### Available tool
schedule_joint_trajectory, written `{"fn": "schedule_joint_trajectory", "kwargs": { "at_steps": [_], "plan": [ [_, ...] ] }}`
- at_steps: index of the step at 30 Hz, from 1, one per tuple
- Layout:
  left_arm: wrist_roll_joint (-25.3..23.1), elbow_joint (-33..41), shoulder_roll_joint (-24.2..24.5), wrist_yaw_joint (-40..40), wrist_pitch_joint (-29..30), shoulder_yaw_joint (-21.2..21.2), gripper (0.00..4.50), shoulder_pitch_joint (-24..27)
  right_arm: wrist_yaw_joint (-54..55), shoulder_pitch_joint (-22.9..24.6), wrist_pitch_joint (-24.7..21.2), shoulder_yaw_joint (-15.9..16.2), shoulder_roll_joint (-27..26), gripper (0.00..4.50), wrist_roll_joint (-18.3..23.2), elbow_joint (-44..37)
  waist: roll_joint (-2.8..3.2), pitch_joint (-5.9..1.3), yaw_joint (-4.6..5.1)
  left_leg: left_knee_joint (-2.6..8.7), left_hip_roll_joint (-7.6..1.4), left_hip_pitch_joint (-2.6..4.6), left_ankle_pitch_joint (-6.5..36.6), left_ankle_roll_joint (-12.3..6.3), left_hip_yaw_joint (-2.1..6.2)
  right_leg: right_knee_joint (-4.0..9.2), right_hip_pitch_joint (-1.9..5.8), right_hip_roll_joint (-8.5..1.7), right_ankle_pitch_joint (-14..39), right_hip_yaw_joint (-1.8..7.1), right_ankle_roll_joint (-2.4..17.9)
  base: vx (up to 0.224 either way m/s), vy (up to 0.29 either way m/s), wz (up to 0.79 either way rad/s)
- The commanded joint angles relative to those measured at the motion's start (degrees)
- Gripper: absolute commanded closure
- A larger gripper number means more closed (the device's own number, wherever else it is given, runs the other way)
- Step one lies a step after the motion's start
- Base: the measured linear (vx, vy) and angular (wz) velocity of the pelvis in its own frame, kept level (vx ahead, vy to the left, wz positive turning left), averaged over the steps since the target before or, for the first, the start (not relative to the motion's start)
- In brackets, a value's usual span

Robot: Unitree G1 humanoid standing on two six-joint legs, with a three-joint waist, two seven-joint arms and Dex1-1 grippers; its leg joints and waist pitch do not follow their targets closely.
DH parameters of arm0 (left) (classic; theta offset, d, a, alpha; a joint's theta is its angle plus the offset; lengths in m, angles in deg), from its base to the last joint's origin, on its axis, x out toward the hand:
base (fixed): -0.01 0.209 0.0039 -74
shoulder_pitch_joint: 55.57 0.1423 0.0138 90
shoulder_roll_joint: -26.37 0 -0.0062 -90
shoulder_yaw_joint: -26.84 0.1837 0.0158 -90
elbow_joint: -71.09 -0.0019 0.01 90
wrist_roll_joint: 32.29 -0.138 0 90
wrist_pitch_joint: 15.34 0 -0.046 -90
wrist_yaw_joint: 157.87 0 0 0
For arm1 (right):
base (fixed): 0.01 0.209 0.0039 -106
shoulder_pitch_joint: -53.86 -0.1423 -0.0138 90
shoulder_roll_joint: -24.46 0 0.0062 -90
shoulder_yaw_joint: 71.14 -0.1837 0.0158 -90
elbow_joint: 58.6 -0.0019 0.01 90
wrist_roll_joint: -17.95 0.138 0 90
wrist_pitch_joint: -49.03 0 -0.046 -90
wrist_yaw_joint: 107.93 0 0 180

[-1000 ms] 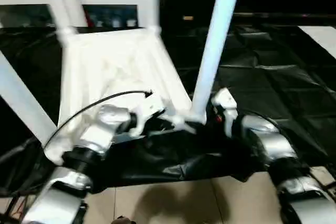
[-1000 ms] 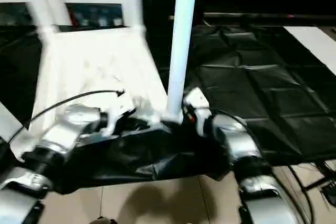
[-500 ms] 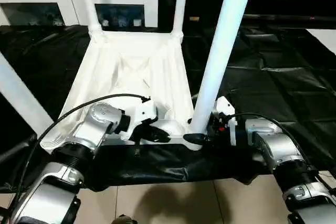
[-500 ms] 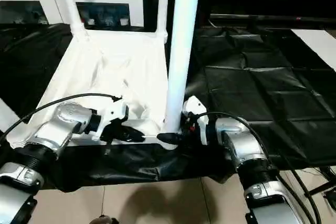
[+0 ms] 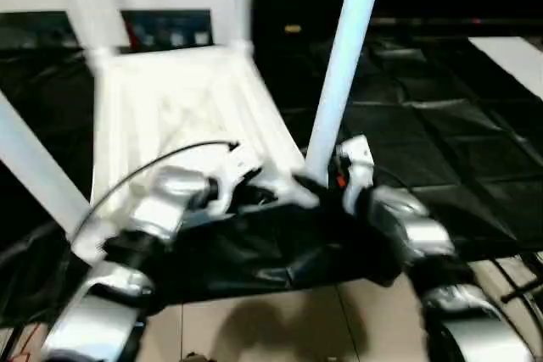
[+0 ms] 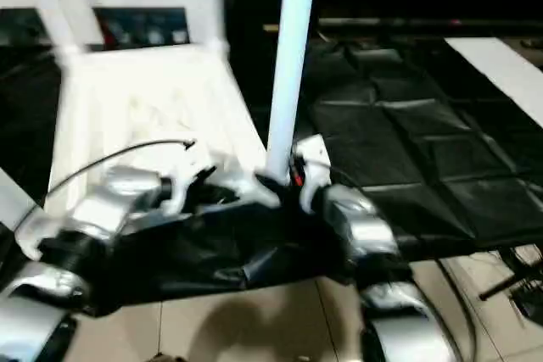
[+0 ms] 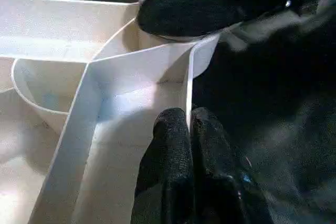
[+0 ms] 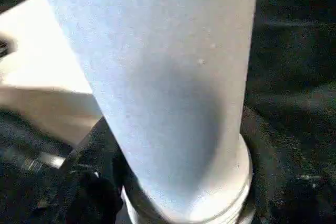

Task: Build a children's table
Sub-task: Rotate leg to tighten

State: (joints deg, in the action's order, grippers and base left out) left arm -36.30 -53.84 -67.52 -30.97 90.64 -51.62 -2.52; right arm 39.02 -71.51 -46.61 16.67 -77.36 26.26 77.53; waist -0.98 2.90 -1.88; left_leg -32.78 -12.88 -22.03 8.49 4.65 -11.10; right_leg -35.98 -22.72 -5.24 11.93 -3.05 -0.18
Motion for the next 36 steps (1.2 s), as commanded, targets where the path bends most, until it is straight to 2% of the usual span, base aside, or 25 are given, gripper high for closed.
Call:
{"fn": "schedule_joint_trajectory", "kwargs": {
  "at_steps": [1, 2, 4, 5, 6, 7, 8, 9, 13, 14, 15, 17, 18, 20, 21, 23, 25, 26, 27, 31, 32, 36],
  "plan": [
    [1.3, 3.2, -4.3, 2.5, 1.3, 1.0, 4.5, 0.2, 2.4, -0.9, -0.5, 2.0, -4.3, 1.79, -0.8, 2.8, -0.3, -4.11, -0.22, 3.07, -0.15, 0.66, 9.2, -1.73, 0.18, 3.99, 2.79, -2.12, 2.6, 1.8, 13.7, 0.0, 0.0, 0.0],
    [1.4, 3.7, -4.7, 2.5, 1.4, 1.2, 4.5, 0.5, 1.8, -0.9, -0.4, 2.2, -4.9, 1.79, -0.7, 2.9, -0.26, -4.09, -0.26, 2.96, -0.08, 0.65, 8.8, -2.34, 0.09, 4.01, 2.76, -2.07, 1.7, 1.81, 13.9, 0.0, 0.0, 0.0],
    [1.7, 4.1, -4.9, 2.2, 1.5, 1.6, 4.5, 0.8, 0.9, -1.1, 0.0, 2.5, -5.5, 1.23, -0.8, 3.2, -0.28, -4.16, -0.32, 2.81, -0.06, 0.73, 8.6, -3.35, -0.02, 3.97, 2.82, -2.0, 0.6, 1.9, 14.1, 0.0, 0.0, 0.0],
    [2.0, 4.4, -4.8, 1.6, 1.3, 1.9, 4.5, 0.9, 0.1, -1.2, 0.3, 2.7, -5.6, 1.23, -1.0, 3.4, -0.23, -4.11, -0.35, 2.83, -0.06, 0.77, 8.5, -3.62, -0.04, 3.99, 2.78, -1.98, 0.4, 1.91, 14.1, 0.0, 0.0, 0.0],
    [2.1, 4.4, -4.7, 1.4, 1.2, 2.0, 4.5, 0.9, -0.2, -1.3, 0.3, 2.7, -5.6, 1.0, -1.1, 3.5, -0.23, -4.04, -0.33, 2.84, -0.05, 0.8, 8.9, -3.92, -0.09, 4.1, 2.7, -1.94, 0.8, 1.9, 14.2, 0.0, 0.0, 0.0],
    [2.2, 4.4, -4.5, 1.1, 0.9, 2.0, 4.5, 0.9, -0.9, -1.4, 0.3, 2.7, -5.4, 1.0, -1.1, 3.5, -0.25, -4.03, -0.32, 2.83, -0.05, 0.82, 9.2, -3.9, -0.09, 4.15, 2.7, -1.97, 1.2, 1.92, 14.1, 0.0, 0.0, 0.0],
    [2.2, 4.2, -3.8, 0.0, -0.2, 2.2, 4.5, 0.8, -2.3, -1.5, 0.3, 2.9, -4.4, 0.91, -1.1, 3.0, 0.19, -3.95, -0.38, 2.92, -0.1, 0.92, 10.1, -3.59, -0.04, 4.28, 2.64, -2.01, 2.5, 1.93, 14.0, 0.0, 0.0, 0.0],
    [2.2, 4.3, -3.1, -1.6, -1.3, 2.5, 4.5, 0.9, -3.2, -1.6, 0.4, 3.3, -3.3, 0.73, -1.2, 2.7, 0.02, -3.98, -0.33, 2.95, -0.09, 0.89, 10.8, -3.29, -0.02, 4.36, 2.7, -1.92, 3.0, 1.95, 13.9, 0.0, 0.0, 0.0],
    [2.5, 4.2, -1.7, -4.5, -2.4, 2.7, 4.5, 1.2, -9.5, -1.2, 0.4, 4.7, -0.3, 0.73, -1.2, 1.0, 0.07, -4.02, -0.47, 2.83, -0.12, 0.93, 10.5, -3.7, -0.09, 4.17, 2.73, -1.87, 1.5, 2.01, 14.4, 0.0, 0.0, 0.0],
    [3.0, 4.3, -0.8, -7.1, -3.3, 3.1, 4.5, 1.6, -14.2, -0.3, 0.6, 6.2, 1.6, 0.73, -1.4, -0.6, 0.24, -3.95, -0.67, 2.86, -0.18, 1.09, 10.9, -3.82, -0.09, 4.29, 2.65, -1.88, 1.8, 1.98, 14.6, 0.0, 0.0, 0.0],
    [3.2, 4.3, -0.2, -8.4, -3.9, 3.4, 4.5, 1.9, -17.1, 0.4, 0.5, 7.0, 2.7, 0.73, -1.4, -1.6, 0.14, -3.92, -0.91, 2.81, -0.23, 1.14, 11.5, -3.95, -0.17, 4.37, 2.66, -1.79, 2.0, 2.01, 14.5, 0.0, 0.0, 0.0],
    [3.6, 4.5, 0.9, -11.1, -4.7, 3.8, 4.5, 2.3, -22.1, 1.6, -1.3, 8.1, 4.9, 0.73, -0.6, -3.8, 0.19, -3.95, -1.24, 2.81, -0.3, 1.13, 11.3, -4.03, -0.13, 4.23, 2.76, -1.86, 1.7, 2.03, 14.4, 0.0, 0.0, 0.0],
    [4.2, 4.8, 1.5, -12.9, -4.7, 4.0, 4.5, 2.6, -24.5, 2.2, -2.6, 8.6, 6.0, 0.73, -0.1, -4.9, -0.03, -3.81, -1.48, 2.88, -0.38, 1.22, 11.7, -4.04, -0.26, 4.35, 2.61, -1.72, 2.4, 2.02, 14.2, 0.0, 0.0, 0.0],
    [4.5, 5.0, 2.0, -14.4, -4.7, 4.2, 4.5, 2.8, -26.6, 2.9, -3.5, 9.0, 7.0, 0.73, 0.3, -6.0, 0.05, -3.82, -1.86, 2.91, -0.47, 1.24, 11.7, -3.63, -0.27, 4.24, 2.5, -1.87, 3.2, 2.02, 14.3, 0.0, 0.0, 0.0],
    [4.7, 5.1, 2.4, -15.4, -4.9, 4.3, 4.5, 2.9, -28.2, 3.4, -4.2, 9.4, 7.7, 0.73, 0.5, -6.9, -0.13, -3.78, -1.85, 2.94, -0.45, 1.3, 12.1, -3.48, -0.29, 4.35, 2.45, -1.85, 4.0, 2.0, 14.2, 0.0, 0.0, 0.0],
    [5.3, 4.7, 3.8, -18.9, -5.5, 4.5, 4.5, 3.0, -33.6, 5.1, -5.8, 10.7, 10.4, 0.73, 1.2, -9.8, -0.11, -3.77, -2.08, 2.94, -0.47, 1.32, 12.6, -3.11, -0.26, 4.4, 2.46, -1.86, 5.5, 2.05, 13.8, 0.0, 0.0, 0.0],
    [5.3, 4.0, 4.6, -20.9, -6.1, 4.7, 4.5, 2.8, -36.4, 5.9, -6.8, 11.4, 11.9, 0.73, 1.6, -11.2, -0.03, -3.83, -2.4, 2.9, -0.48, 1.22, 12.0, -3.47, -0.27, 4.34, 2.49, -1.8, 4.8, 2.09, 13.5, 0.0, 0.0, 0.0],
    [5.1, 3.1, 5.1, -22.1, -6.6, 4.9, 4.5, 2.5, -37.8, 6.2, -7.2, 11.7, 12.7, 0.87, 2.0, -11.9, -0.16, -3.86, -2.72, 2.85, -0.41, 1.19, 11.4, -3.58, -0.29, 4.28, 2.47, -1.83, 4.1, 2.07, 13.6, 0.0, 0.0, 0.0],
    [4.9, 2.6, 5.3, -22.4, -6.9, 4.9, 4.5, 2.2, -38.3, 6.3, -7.4, 11.8, 12.9, 0.87, 2.1, -12.0, -0.04, -3.87, -2.91, 2.88, -0.45, 1.27, 11.7, -3.45, -0.28, 4.31, 2.38, -1.92, 4.5, 2.07, 13.6, 0.0, 0.0, 0.0],
    [4.6, 1.3, 6.0, -23.7, -7.6, 4.9, 4.5, 1.3, -39.4, 6.5, -8.4, 11.9, 13.3, 1.14, 1.9, -12.8, -0.02, -3.89, -3.1, 2.95, -0.43, 1.28, 12.2, -2.66, -0.23, 4.35, 2.35, -2.04, 5.7, 2.07, 13.5, 0.0, 0.0, 0.0],
    [4.4, 1.0, 6.1, -23.8, -7.8, 4.9, 4.5, 1.2, -39.6, 6.5, -8.7, 12.0, 13.3, 1.25, 2.0, -13.1, 0.25, -3.87, -3.13, 3.0, -0.47, 1.36, 12.5, -2.33, -0.2, 4.39, 2.25, -2.06, 5.8, 2.08, 13.6, 0.0, 0.0, 0.0],
    [4.8, 0.4, 6.4, -24.5, -8.0, 4.7, 4.5, 0.8, -39.7, 7.1, -10.1, 12.4, 13.3, 1.56, 2.6, -14.6, 0.25, -3.97, -3.16, 2.96, -0.39, 1.29, 12.0, -2.14, -0.17, 4.21, 2.39, -1.94, 4.4, 2.03, 13.8, 0.0, 0.0, 0.0]
  ]
}}
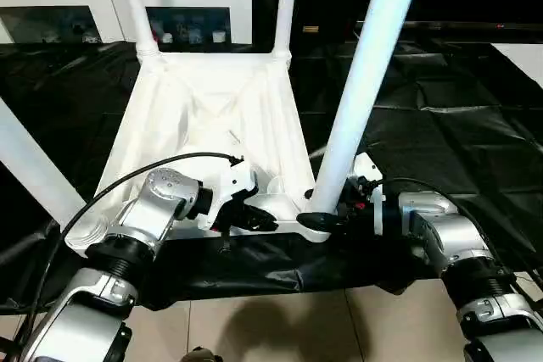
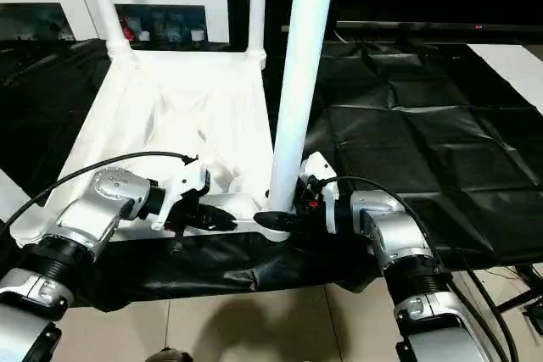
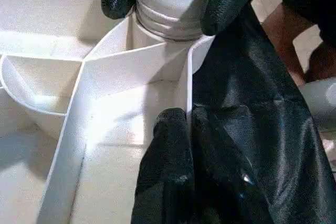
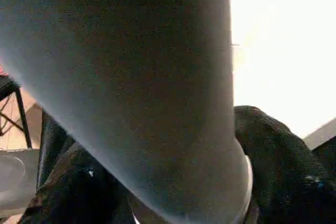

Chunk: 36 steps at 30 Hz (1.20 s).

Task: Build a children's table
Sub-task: Rotate leg to tighten

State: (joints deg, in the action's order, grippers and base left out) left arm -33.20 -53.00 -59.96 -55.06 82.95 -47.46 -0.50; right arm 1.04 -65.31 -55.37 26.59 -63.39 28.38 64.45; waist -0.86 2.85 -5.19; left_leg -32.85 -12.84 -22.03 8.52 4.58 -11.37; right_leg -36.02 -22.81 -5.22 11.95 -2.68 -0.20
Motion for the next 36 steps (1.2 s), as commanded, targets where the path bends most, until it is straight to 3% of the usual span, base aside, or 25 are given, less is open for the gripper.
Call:
{"fn": "schedule_joint_trajectory", "kwargs": {
  "at_steps": [1, 3, 7, 12, 13, 14, 15, 20, 22, 23, 24, 26, 30, 32, 34, 35, 36],
  "plan": [
    [1.8, -0.6, -1.2, -0.6, -0.4, 0.4, 4.5, -1.2, -1.7, 1.0, -1.6, 2.5, -0.8, 1.56, 0.6, -1.7, 0.09, -3.95, 0.1, 3.04, -0.46, 1.28, 11.6, -2.22, 0.11, 4.16, 2.51, -1.96, 3.6, 1.65, 13.9, 0.0, 0.0, 0.0],
    [2.0, -0.5, -1.2, -0.4, -0.3, 0.2, 4.5, -1.0, -1.3, 1.6, -1.9, 2.5, -1.2, 1.76, 0.7, -2.3, 0.42, -3.99, 0.17, 3.01, -0.44, 1.31, 11.7, -2.21, 0.11, 4.17, 2.48, -1.95, 2.9, 1.63, 14.1, 0.0, 0.0, 0.0],
    [2.1, -0.3, -3.1, 5.1, 0.8, -1.8, 4.5, -0.7, 4.7, 2.2, -0.5, 1.0, -3.9, 1.83, 0.1, -1.7, 0.24, -3.88, 0.17, 3.09, -0.45, 1.38, 12.7, -1.83, 0.12, 4.33, 2.41, -2.05, 4.7, 1.67, 13.9, 0.0, 0.0, 0.0],
    [1.0, -0.6, -5.7, 12.9, 2.5, -3.2, 4.5, -1.2, 17.4, 0.4, 2.4, -2.0, -8.4, 1.86, -2.0, 3.6, 0.08, -3.39, 1.09, 3.59, -0.27, 1.34, 16.8, 0.61, 0.46, 5.24, 2.05, -2.41, 15.1, 1.73, 11.6, 0.0, 0.0, 0.0],
    [0.2, -0.4, -7.6, 18.6, 3.7, -4.2, 4.5, -1.8, 27.4, -2.1, 3.5, -4.7, -11.7, 1.86, -2.3, 8.3, -0.13, -3.44, 1.57, 3.65, -0.27, 1.41, 17.6, 0.91, 0.54, 5.51, 1.93, -2.34, 17.2, 1.77, 10.5, 0.0, 0.0, 0.0],
    [0.1, -0.4, -7.8, 19.0, 3.8, -4.2, 4.5, -1.8, 28.2, -2.3, 3.5, -4.9, -12.0, 1.86, -2.3, 8.7, 0.04, -3.29, 2.19, 3.75, -0.22, 1.36, 18.5, 1.41, 0.64, 5.6, 1.7, -2.32, 18.6, 1.77, 10.4, 0.0, 0.0, 0.0],
    [-0.5, 0.0, -8.8, 21.8, 4.6, -4.5, 4.5, -2.1, 33.6, -4.0, 3.7, -6.7, -14.0, 1.86, -2.0, 11.4, 0.06, -3.44, 2.65, 3.88, -0.15, 1.07, 18.0, 1.74, 0.86, 5.49, 2.02, -2.25, 18.9, 1.6, 9.8, 0.0, 0.0, 0.0],
    [-1.7, 3.5, -10.9, 24.6, 6.1, -3.1, 4.5, -0.9, 43.1, -7.3, 4.8, -9.7, -18.5, 1.86, -1.6, 16.3, 0.2, -3.66, 3.41, 3.63, -0.04, 0.96, 17.1, 0.68, 0.66, 5.4, 1.84, -2.07, 15.0, 1.75, 10.7, 0.0, 0.0, 0.0],
    [-1.7, 4.7, -11.3, 24.4, 6.6, -2.6, 4.5, -0.3, 43.1, -7.7, 5.5, -9.4, -19.3, 1.86, -1.9, 16.7, 0.26, -3.8, 3.46, 3.6, -0.07, 0.8, 15.8, 0.33, 0.66, 5.23, 2.06, -2.0, 12.8, 1.64, 10.8, 0.0, 0.0, 0.0],
    [-1.6, 5.8, -11.5, 24.2, 7.2, -2.0, 4.5, 0.2, 42.8, -7.9, 6.3, -9.0, -19.8, 1.86, -2.4, 17.1, -0.82, -3.87, 3.64, 3.35, -0.15, 0.82, 15.2, -0.43, 0.36, 5.21, 1.96, -1.89, 11.0, 1.69, 11.3, 0.0, 0.0, 0.0],
    [-1.6, 6.4, -11.6, 24.1, 7.4, -1.7, 4.5, 0.6, 41.8, -8.0, 6.7, -8.7, -20.1, 1.3, -2.3, 17.1, -0.48, -3.85, 3.48, 3.32, -0.13, 0.75, 14.6, -0.75, 0.48, 4.88, 2.09, -2.0, 10.2, 1.69, 11.6, 0.0, 0.0, 0.0],
    [-1.5, 6.7, -11.6, 23.9, 7.6, -1.4, 4.5, 0.7, 38.9, -8.1, 7.0, -8.7, -20.2, 1.16, -1.5, 16.9, -0.19, -3.97, 3.44, 3.24, -0.17, 0.87, 12.8, -1.85, 0.32, 4.77, 2.07, -1.82, 7.0, 1.73, 12.3, 0.0, 0.0, 0.0],
    [-1.5, 6.1, -11.2, 23.3, 7.4, -1.3, 4.5, 0.4, 36.9, -8.0, 7.5, -7.9, -19.2, 0.73, -1.9, 16.5, -0.32, -4.02, 3.08, 3.13, -0.13, 0.99, 11.2, -3.0, 0.1, 4.55, 2.22, -1.77, 3.8, 1.73, 13.4, 0.0, 0.0, 0.0],
    [-1.3, 5.6, -10.0, 21.2, 6.8, -0.9, 4.5, 0.1, 31.5, -7.0, 8.2, -5.4, -16.6, 0.62, -3.2, 14.7, -0.24, -3.95, 2.9, 3.13, -0.12, 0.95, 11.7, -3.15, 0.09, 4.68, 2.34, -1.8, 4.4, 1.67, 13.3, 0.0, 0.0, 0.0],
    [-1.2, 5.5, -9.9, 21.0, 6.8, -0.9, 4.5, 0.0, 31.0, -7.0, 8.3, -5.2, -16.4, 0.62, -3.3, 14.6, -0.27, -3.93, 2.8, 3.13, -0.17, 0.99, 12.0, -3.13, 0.08, 4.72, 2.32, -1.87, 4.7, 1.72, 13.2, 0.0, 0.0, 0.0],
    [-0.4, 5.4, -8.4, 16.9, 5.9, -0.4, 4.5, -0.2, 22.7, -5.1, 8.1, -2.8, -12.6, 0.62, -3.4, 11.5, -0.3, -3.89, 2.8, 3.18, -0.18, 0.99, 12.2, -2.95, 0.09, 4.75, 2.29, -1.93, 5.3, 1.75, 13.2, 0.0, 0.0, 0.0],
    [-0.3, 5.4, -8.2, 16.6, 5.8, -0.3, 4.5, -0.2, 22.0, -4.9, 8.1, -2.6, -12.3, 0.62, -3.3, 11.3, -0.17, -3.87, 2.53, 3.16, -0.11, 1.13, 12.9, -3.07, 0.16, 5.04, 2.46, -1.76, 6.1, 1.6, 12.8, 0.0, 0.0, 0.0]
  ]
}}
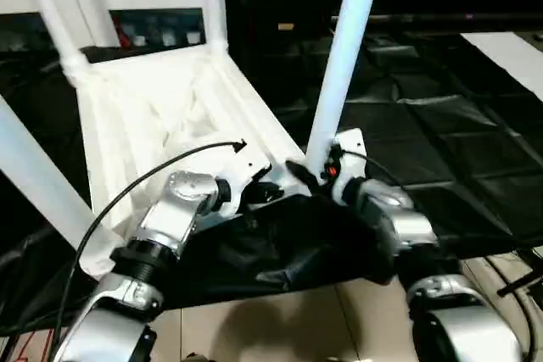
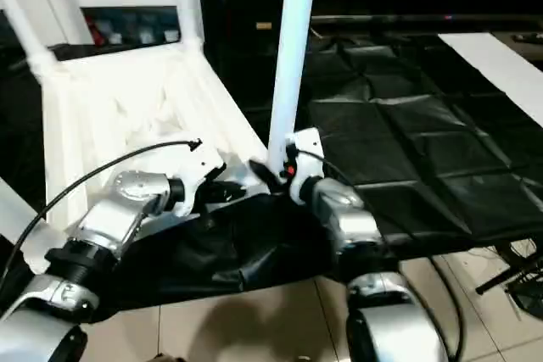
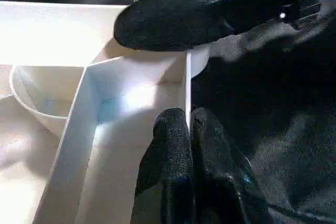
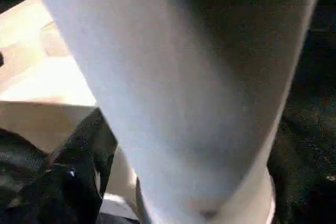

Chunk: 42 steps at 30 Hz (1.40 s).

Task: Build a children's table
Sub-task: Rotate leg to tighten

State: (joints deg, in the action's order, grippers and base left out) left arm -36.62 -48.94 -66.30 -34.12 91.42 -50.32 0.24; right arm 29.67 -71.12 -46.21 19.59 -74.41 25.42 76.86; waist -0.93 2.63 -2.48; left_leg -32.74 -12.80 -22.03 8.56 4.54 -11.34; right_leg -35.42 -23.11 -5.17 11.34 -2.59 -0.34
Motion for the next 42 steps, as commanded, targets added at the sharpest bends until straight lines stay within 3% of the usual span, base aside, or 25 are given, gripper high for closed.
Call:
{"fn": "schedule_joint_trajectory", "kwargs": {
  "at_steps": [1, 2, 7, 8, 14, 16, 24, 27, 29, 30, 31, 32, 33, 39, 42],
  "plan": [
    [3.4, 1.4, -1.3, -6.0, -3.1, 2.8, 4.5, -0.9, -9.7, 1.6, -1.1, 5.1, 0.1, 0.62, -0.2, -2.3, -0.11, -3.68, -0.37, 3.08, -0.31, 1.14, 12.8, -3.24, 0.13, 4.24, 2.68, -1.93, 6.0, 1.65, 13.2, 0.0, 0.0, 0.0],
    [3.7, 1.4, -0.5, -8.0, -3.8, 3.0, 4.5, -0.9, -13.3, 2.5, -1.8, 5.8, 2.0, 0.62, 0.2, -3.9, 0.18, -3.7, -0.51, 3.06, -0.31, 1.26, 12.6, -3.33, 0.1, 4.27, 2.67, -1.78, 5.5, 1.64, 13.2, 0.0, 0.0, 0.0],
    [4.5, 0.4, 1.2, -13.4, -6.3, 3.6, 4.5, -1.1, -20.6, 4.4, -3.7, 7.1, 6.5, 0.62, 0.9, -7.3, 0.05, -3.83, -1.38, 2.83, -0.41, 1.29, 10.8, -4.08, -0.11, 3.79, 2.76, -1.7, 1.8, 1.52, 14.5, 0.0, 0.0, 0.0],
    [4.7, 0.0, 1.8, -15.2, -6.9, 3.8, 4.5, -1.2, -23.0, 5.1, -5.3, 7.5, 7.9, 0.86, 1.7, -8.6, 0.06, -3.8, -1.54, 2.84, -0.4, 1.26, 10.7, -4.13, -0.12, 3.77, 2.87, -1.67, 1.8, 1.52, 14.6, 0.0, 0.0, 0.0],
    [4.4, -2.2, 2.9, -18.8, -8.6, 4.4, 4.5, -2.2, -27.6, 6.2, -8.0, 8.3, 10.4, 1.33, 2.7, -11.1, -0.22, -3.75, -2.48, 2.93, -0.52, 1.49, 12.2, -3.14, -0.16, 4.06, 2.62, -1.93, 5.2, 1.54, 14.1, 0.0, 0.0, 0.0],
    [4.1, -4.3, 3.9, -20.9, -9.6, 4.8, 4.5, -3.1, -30.0, 6.8, -8.9, 9.6, 11.5, 1.46, 2.1, -11.8, -0.01, -3.72, -2.72, 3.02, -0.54, 1.62, 13.0, -2.53, -0.09, 4.16, 2.47, -2.0, 6.7, 1.57, 13.6, 0.0, 0.0, 0.0],
    [4.4, -4.0, 4.4, -21.7, -9.6, 4.7, 4.5, -2.9, -30.3, 7.2, -10.0, 9.9, 11.2, 1.81, 2.5, -12.7, -0.04, -3.83, -2.66, 3.04, -0.6, 1.45, 12.4, -2.17, 0.0, 3.89, 2.59, -2.1, 5.5, 1.54, 13.9, 0.0, 0.0, 0.0],
    [4.4, -3.6, 3.8, -18.8, -8.5, 3.3, 4.5, -2.5, -24.9, 8.1, -9.4, 7.5, 8.7, 1.82, 3.6, -13.3, -0.06, -3.78, -2.62, 3.07, -0.56, 1.38, 12.3, -2.18, 0.0, 3.89, 2.58, -2.13, 5.2, 1.56, 13.9, 0.0, 0.0, 0.0],
    [4.2, -4.0, 2.2, -14.0, -7.4, 1.9, 4.5, -2.9, -14.5, 7.1, -7.0, 4.6, 5.1, 1.83, 2.4, -9.8, 0.09, -3.69, -2.21, 3.24, -0.57, 1.45, 13.6, -1.26, 0.1, 4.03, 2.29, -2.3, 7.8, 1.62, 13.4, 0.0, 0.0, 0.0],
    [4.2, -4.0, 2.2, -14.0, -7.4, 1.9, 4.5, -2.9, -14.5, 7.1, -7.0, 4.6, 5.1, 1.83, 2.4, -9.8, 0.08, -3.55, -1.96, 3.34, -0.52, 1.52, 14.6, -0.83, 0.08, 4.35, 2.09, -2.33, 9.6, 1.66, 13.2, 0.0, 0.0, 0.0],
    [3.9, -3.9, 1.3, -11.5, -6.6, 1.4, 4.5, -3.0, -10.1, 6.3, -6.3, 3.5, 3.4, 1.83, 2.0, -7.7, -0.02, -3.52, -1.62, 3.58, -0.37, 1.28, 15.8, 0.12, 0.41, 4.57, 2.49, -2.4, 13.0, 1.48, 12.1, 0.0, 0.0, 0.0],
    [3.8, -3.8, 1.0, -10.5, -6.3, 1.2, 4.5, -3.0, -8.8, 6.0, -6.1, 3.2, 2.9, 1.84, 1.9, -7.1, 0.03, -3.58, -1.47, 3.61, -0.41, 1.38, 16.0, 0.52, 0.4, 4.63, 2.36, -2.39, 13.8, 1.53, 11.8, 0.0, 0.0, 0.0],
    [3.3, -3.7, 0.0, -7.8, -5.6, 0.9, 4.5, -2.9, -4.9, 5.2, -5.2, 2.5, 1.4, 1.84, 1.3, -5.4, 0.24, -3.42, -0.64, 3.76, -0.35, 1.45, 17.9, 1.23, 0.53, 4.88, 2.09, -2.24, 15.6, 1.51, 11.5, 0.0, 0.0, 0.0],
    [2.6, -2.0, -3.6, -0.2, -3.5, 0.1, 4.5, -2.6, 6.4, 1.6, -6.2, -0.3, -3.7, 1.84, 1.2, -0.9, 0.13, -3.42, 0.72, 3.68, -0.18, 1.25, 19.0, 0.79, 0.55, 5.31, 1.94, -2.07, 17.0, 1.57, 10.7, 0.0, 0.0, 0.0],
    [2.4, 0.3, -5.4, 2.7, -1.8, 0.4, 4.5, -1.8, 9.9, -0.6, -5.1, -0.7, -6.3, 1.84, 0.8, 2.0, 0.12, -3.62, 1.08, 3.6, -0.15, 1.01, 17.1, 0.51, 0.52, 5.0, 2.09, -1.93, 14.1, 1.52, 11.2, 0.0, 0.0, 0.0]
  ]
}}
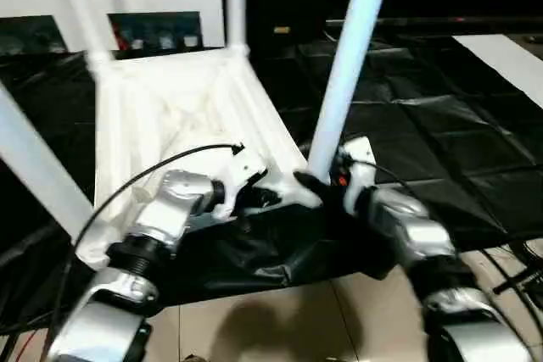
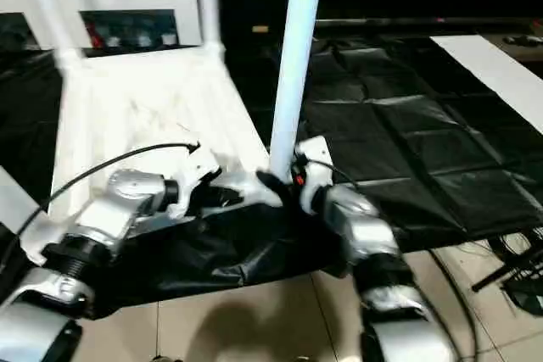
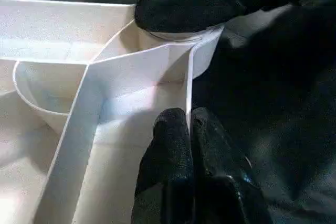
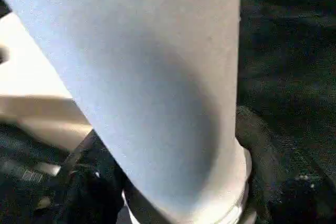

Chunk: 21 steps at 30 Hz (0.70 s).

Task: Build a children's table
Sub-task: Rotate leg to tighten

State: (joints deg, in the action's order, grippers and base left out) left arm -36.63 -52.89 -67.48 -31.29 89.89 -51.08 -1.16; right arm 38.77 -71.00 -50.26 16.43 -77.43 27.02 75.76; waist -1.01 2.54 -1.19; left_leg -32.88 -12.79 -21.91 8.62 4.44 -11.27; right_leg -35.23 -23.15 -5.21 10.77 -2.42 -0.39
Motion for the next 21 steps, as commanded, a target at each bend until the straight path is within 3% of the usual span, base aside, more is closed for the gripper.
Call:
{"fn": "schedule_joint_trajectory", "kwargs": {
  "at_steps": [1, 2, 5, 7, 10, 16, 21],
  "plan": [
    [2.5, 4.4, -4.3, -0.2, -0.2, 1.3, 4.5, -0.4, 0.7, -0.7, -0.9, 2.6, -3.4, 1.84, -0.9, 3.2, 0.2, -3.57, -0.17, 3.65, -0.14, 0.98, 16.9, 0.41, 0.39, 4.78, 2.08, -1.84, 14.0, 1.37, 11.5, 0.0, 0.0, 0.0],
    [2.5, 5.0, -4.4, -0.4, 0.0, 1.6, 4.5, 0.0, 0.4, -1.0, -0.4, 2.9, -3.7, 1.28, -0.9, 3.4, 0.26, -3.63, -0.23, 3.5, -0.19, 1.07, 16.4, -0.1, 0.28, 4.73, 2.07, -1.83, 12.1, 1.46, 12.0, 0.0, 0.0, 0.0],
    [3.0, 6.3, -4.2, -2.1, 0.1, 2.2, 4.5, 0.9, -2.5, -1.2, -0.9, 3.4, -4.2, 1.08, 0.0, 2.8, 0.02, -3.81, -0.2, 3.35, -0.23, 0.88, 13.7, -1.59, 0.17, 4.2, 2.4, -1.7, 7.5, 1.42, 13.1, 0.0, 0.0, 0.0],
    [3.0, 6.4, -3.8, -2.7, -0.1, 2.3, 4.5, 1.0, -3.9, -1.1, -1.0, 3.9, -3.9, 0.87, -0.2, 2.4, 0.23, -3.85, -0.37, 3.24, -0.15, 0.86, 12.1, -2.28, 0.08, 3.99, 2.54, -1.67, 4.9, 1.44, 13.8, 0.0, 0.0, 0.0],
    [3.3, 6.3, -2.8, -4.4, -0.6, 3.0, 4.5, 1.1, -8.3, -0.5, -0.3, 5.9, -2.3, 0.55, -1.4, 1.3, 0.21, -3.71, -0.47, 3.3, -0.18, 0.98, 13.1, -2.61, 0.04, 4.18, 2.57, -1.68, 5.8, 1.37, 14.0, 0.0, 0.0, 0.0],
    [4.0, 6.7, -0.5, -8.5, -0.6, 3.4, 4.5, 1.1, -21.0, 2.3, -1.0, 9.6, 2.0, 0.55, -0.5, -3.3, 0.07, -3.51, -1.05, 3.49, -0.35, 1.24, 15.5, -2.06, 0.07, 4.6, 2.35, -1.82, 10.2, 1.48, 12.9, 0.0, 0.0, 0.0],
    [4.6, 5.5, 2.0, -14.3, -2.1, 3.8, 4.5, 0.6, -30.4, 3.5, -3.3, 10.7, 6.8, 0.55, 0.7, -6.6, 0.0, -3.59, -1.86, 3.35, -0.41, 1.15, 13.7, -2.75, -0.08, 4.24, 2.54, -1.7, 7.6, 1.43, 13.4, 0.0, 0.0, 0.0]
  ]
}}
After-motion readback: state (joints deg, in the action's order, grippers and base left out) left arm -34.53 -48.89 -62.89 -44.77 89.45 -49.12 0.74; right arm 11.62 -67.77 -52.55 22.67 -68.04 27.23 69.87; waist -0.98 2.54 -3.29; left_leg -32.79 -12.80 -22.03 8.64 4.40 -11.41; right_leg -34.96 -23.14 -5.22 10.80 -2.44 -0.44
